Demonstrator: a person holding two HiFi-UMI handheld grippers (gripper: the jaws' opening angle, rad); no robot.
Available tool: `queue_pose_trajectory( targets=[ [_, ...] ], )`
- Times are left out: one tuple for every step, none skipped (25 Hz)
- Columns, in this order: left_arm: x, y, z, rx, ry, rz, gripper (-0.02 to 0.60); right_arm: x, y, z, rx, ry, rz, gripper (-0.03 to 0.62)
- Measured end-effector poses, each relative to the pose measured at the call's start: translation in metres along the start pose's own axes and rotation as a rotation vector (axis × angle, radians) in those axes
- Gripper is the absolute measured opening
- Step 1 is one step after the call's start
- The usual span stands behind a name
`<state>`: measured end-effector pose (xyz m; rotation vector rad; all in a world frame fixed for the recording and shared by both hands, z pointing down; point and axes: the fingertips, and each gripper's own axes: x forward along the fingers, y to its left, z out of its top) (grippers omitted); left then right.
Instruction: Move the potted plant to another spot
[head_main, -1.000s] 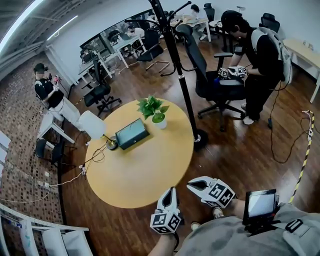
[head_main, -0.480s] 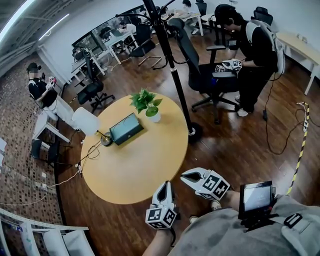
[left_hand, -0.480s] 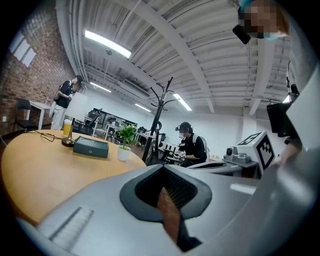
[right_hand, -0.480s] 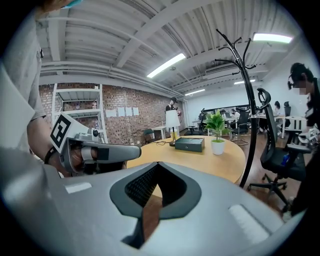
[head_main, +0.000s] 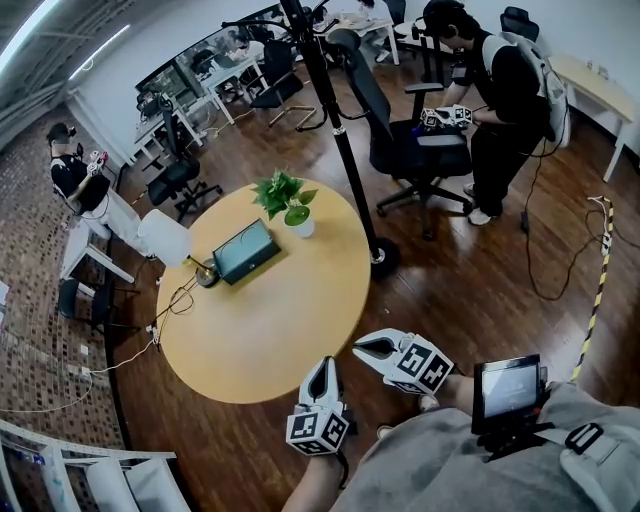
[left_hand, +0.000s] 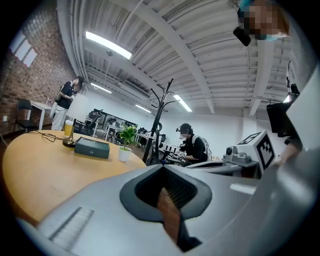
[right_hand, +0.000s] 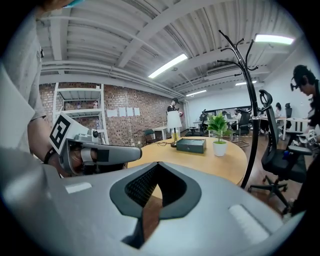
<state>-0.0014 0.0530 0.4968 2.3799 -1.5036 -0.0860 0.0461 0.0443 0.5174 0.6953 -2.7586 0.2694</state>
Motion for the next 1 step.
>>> queue_pose_trajectory(
  targets=[
    [-0.0005, -0.0004, -0.0009, 0.0, 0.002, 0.0, -0.003, -0.0003, 0.0004, -0.0008, 0.002, 0.0, -0.001, 0.0]
  ],
)
